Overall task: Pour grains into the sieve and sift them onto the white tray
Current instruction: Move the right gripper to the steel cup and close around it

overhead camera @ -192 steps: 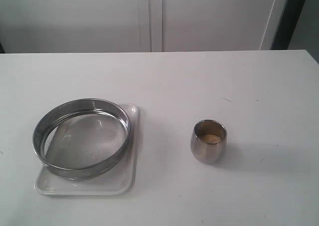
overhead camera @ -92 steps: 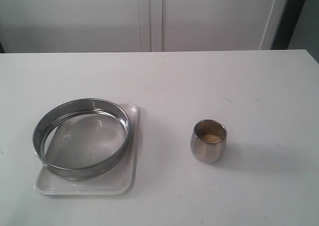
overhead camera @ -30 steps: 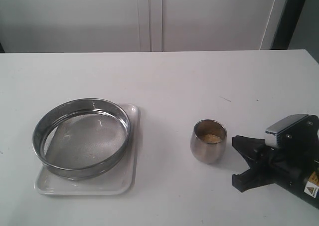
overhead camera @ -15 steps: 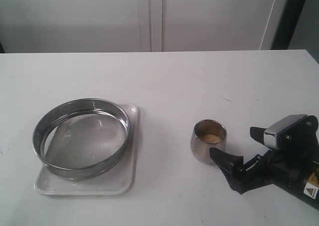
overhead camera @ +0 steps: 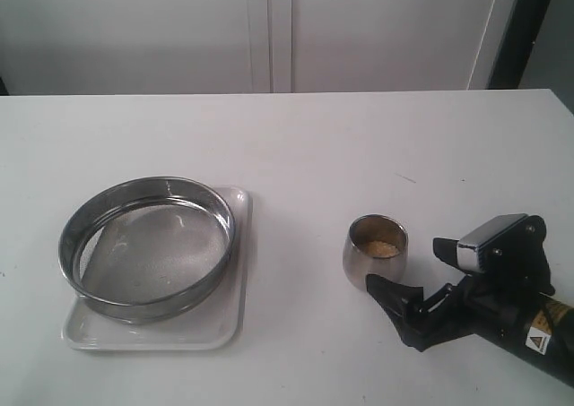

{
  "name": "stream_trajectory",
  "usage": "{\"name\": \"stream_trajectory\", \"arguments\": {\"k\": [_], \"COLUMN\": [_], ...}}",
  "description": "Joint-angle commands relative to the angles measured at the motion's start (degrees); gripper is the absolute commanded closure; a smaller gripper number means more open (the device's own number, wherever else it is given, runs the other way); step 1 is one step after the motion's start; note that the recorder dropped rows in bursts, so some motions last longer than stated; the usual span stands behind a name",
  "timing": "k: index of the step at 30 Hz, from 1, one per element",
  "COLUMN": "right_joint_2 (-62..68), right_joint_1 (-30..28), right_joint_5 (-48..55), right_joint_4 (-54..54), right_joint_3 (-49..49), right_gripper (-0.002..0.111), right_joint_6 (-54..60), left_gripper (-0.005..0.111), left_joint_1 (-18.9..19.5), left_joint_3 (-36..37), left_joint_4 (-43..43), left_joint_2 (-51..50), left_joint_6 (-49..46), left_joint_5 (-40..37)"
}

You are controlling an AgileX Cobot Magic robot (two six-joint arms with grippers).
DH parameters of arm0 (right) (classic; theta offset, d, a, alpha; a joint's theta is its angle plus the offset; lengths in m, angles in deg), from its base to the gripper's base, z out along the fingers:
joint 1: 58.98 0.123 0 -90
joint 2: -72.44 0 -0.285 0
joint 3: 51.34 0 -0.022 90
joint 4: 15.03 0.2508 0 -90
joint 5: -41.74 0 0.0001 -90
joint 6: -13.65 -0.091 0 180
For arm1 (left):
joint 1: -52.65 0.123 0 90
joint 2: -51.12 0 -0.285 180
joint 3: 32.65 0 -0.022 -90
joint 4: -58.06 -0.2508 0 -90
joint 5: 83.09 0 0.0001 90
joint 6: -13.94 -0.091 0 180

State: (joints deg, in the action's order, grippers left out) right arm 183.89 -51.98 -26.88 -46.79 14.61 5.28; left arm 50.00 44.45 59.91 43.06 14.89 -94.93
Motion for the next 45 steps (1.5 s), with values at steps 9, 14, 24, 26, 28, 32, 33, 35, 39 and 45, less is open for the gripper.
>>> {"name": "stream_trajectory", "arguments": {"k": [9, 14, 24, 26, 28, 32, 33, 35, 39, 45], "right_joint_2": [7.35, 8.73, 9.51, 10.23, 11.01, 11.64, 11.76, 11.83, 11.83, 11.83], "right_joint_1": [-0.10, -0.10, -0.10, 0.29, 0.73, 1.60, 1.70, 1.69, 1.69, 2.34], "right_joint_5": [-1.34, -1.34, -1.34, -1.34, -1.34, -1.34, -1.34, -1.34, -1.34, -1.34], "right_joint_4": [-0.12, -1.30, -5.10, -5.52, -5.52, -5.52, -5.52, -5.27, -4.15, -3.72], "right_joint_3": [-3.63, -5.49, -8.14, -8.63, -9.23, -10.63, -10.88, -10.94, -11.10, -13.36], "right_gripper": [0.003, 0.003, 0.003, 0.003, 0.003, 0.003, 0.003, 0.003, 0.003, 0.003], "right_joint_6": [7.28, 7.17, 6.55, 6.27, 6.03, 6.03, 6.03, 6.03, 6.03, 4.65], "left_gripper": [0.107, 0.107, 0.107, 0.107, 0.107, 0.107, 0.107, 0.107, 0.107, 0.107], "left_joint_1": [0.21, 0.21, 0.21, 0.21, 0.21, 0.21, 0.21, 0.21, 0.21, 0.21], "left_joint_3": [0.11, 0.11, 0.11, 0.11, 0.11, 0.11, 0.11, 0.11, 0.11, 0.11], "left_joint_4": [-0.06, -0.06, -0.06, -0.06, -0.06, -0.06, -0.06, -0.06, -0.06, -0.06], "left_joint_2": [0.28, 0.28, 0.28, 0.28, 0.28, 0.28, 0.28, 0.28, 0.28, 0.28], "left_joint_6": [0.14, 0.14, 0.14, 0.14, 0.14, 0.14, 0.14, 0.14, 0.14, 0.14], "left_joint_5": [0.18, 0.18, 0.18, 0.18, 0.18, 0.18, 0.18, 0.18, 0.18, 0.18]}}
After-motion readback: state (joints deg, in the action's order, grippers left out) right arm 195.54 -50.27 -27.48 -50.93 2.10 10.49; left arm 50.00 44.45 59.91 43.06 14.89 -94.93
